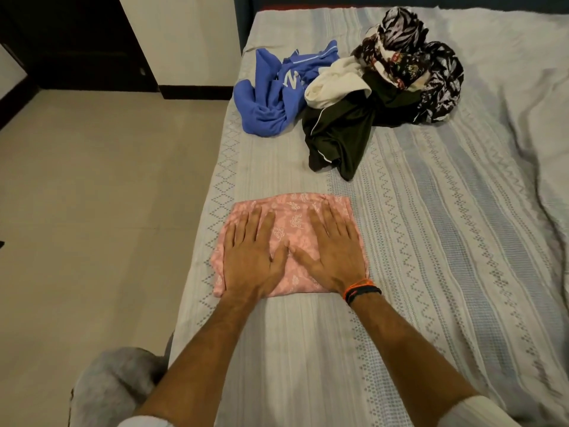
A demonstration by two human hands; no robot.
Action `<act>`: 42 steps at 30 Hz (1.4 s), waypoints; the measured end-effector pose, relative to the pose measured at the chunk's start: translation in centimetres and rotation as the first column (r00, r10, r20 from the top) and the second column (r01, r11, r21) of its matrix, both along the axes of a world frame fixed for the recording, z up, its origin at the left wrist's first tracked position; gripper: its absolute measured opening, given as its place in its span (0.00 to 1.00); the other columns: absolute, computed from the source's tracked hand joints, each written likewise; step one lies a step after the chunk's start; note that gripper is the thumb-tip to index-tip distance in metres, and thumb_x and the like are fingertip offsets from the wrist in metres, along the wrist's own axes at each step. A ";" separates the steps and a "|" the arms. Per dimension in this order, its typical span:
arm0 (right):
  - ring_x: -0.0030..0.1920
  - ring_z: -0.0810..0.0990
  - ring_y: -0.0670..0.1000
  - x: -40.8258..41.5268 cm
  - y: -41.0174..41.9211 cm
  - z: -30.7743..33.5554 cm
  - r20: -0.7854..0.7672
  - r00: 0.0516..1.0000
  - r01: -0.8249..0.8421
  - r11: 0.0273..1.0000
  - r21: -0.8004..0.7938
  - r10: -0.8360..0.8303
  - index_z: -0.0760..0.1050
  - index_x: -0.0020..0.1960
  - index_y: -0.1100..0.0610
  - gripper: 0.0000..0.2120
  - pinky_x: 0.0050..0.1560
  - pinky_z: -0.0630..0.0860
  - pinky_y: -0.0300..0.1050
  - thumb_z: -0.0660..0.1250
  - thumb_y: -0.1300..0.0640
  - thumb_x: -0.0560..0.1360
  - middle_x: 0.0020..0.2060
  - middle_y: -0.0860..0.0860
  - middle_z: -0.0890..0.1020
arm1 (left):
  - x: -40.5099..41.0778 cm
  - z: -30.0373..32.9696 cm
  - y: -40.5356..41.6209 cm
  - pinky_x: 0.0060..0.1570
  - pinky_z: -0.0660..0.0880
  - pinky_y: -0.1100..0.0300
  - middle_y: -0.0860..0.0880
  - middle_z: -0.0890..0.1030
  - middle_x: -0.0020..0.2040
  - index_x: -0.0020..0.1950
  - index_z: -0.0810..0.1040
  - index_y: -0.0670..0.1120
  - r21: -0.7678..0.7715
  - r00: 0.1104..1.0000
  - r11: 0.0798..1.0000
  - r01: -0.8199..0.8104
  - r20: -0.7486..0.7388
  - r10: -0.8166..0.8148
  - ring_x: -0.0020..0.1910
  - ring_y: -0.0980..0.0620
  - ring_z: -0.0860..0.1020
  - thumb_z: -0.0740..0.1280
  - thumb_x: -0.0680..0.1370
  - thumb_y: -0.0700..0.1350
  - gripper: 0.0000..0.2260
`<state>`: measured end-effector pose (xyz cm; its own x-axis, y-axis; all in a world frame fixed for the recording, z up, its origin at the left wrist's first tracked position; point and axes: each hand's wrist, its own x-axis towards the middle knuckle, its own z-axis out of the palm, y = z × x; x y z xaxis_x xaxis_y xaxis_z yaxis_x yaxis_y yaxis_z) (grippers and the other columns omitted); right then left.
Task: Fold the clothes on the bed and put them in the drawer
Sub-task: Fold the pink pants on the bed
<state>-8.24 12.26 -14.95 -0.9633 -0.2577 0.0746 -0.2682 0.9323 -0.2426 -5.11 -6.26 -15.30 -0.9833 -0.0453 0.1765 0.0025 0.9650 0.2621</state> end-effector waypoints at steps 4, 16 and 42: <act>0.80 0.49 0.54 0.1 -0.1 0.4 0.014 1.000 0.004 1.000 0.000 -0.004 0.50 0.81 0.48 0.43 0.78 0.44 0.56 0.44 0.25 0.73 0.80 0.53 0.51 | 0.1 0.3 -0.1 0.78 0.47 0.49 0.50 0.58 0.80 0.80 0.58 0.53 0.004 1.000 1.000 -0.002 0.025 0.002 0.79 0.50 0.54 0.49 0.80 0.64 0.30; 0.69 0.66 0.61 2.6 0.5 4.8 0.213 0.861 0.508 0.787 -0.350 -0.461 0.58 0.75 0.64 0.46 0.70 0.64 0.56 0.74 0.41 0.69 0.70 0.62 0.67 | 2.4 6.3 -1.1 0.66 0.66 0.44 0.36 0.64 0.72 0.76 0.57 0.37 0.327 0.854 0.794 -0.513 0.287 0.434 0.69 0.37 0.65 0.70 0.74 0.60 0.42; 0.58 0.75 0.48 2.0 7.7 11.1 0.307 0.920 0.392 0.565 -0.726 -0.243 0.70 0.70 0.54 0.18 0.60 0.71 0.45 0.65 0.56 0.80 0.60 0.48 0.77 | 0.0 11.5 4.4 0.60 0.77 0.44 0.50 0.78 0.64 0.72 0.70 0.48 0.880 0.919 0.270 -0.391 0.391 0.054 0.59 0.48 0.78 0.69 0.79 0.47 0.22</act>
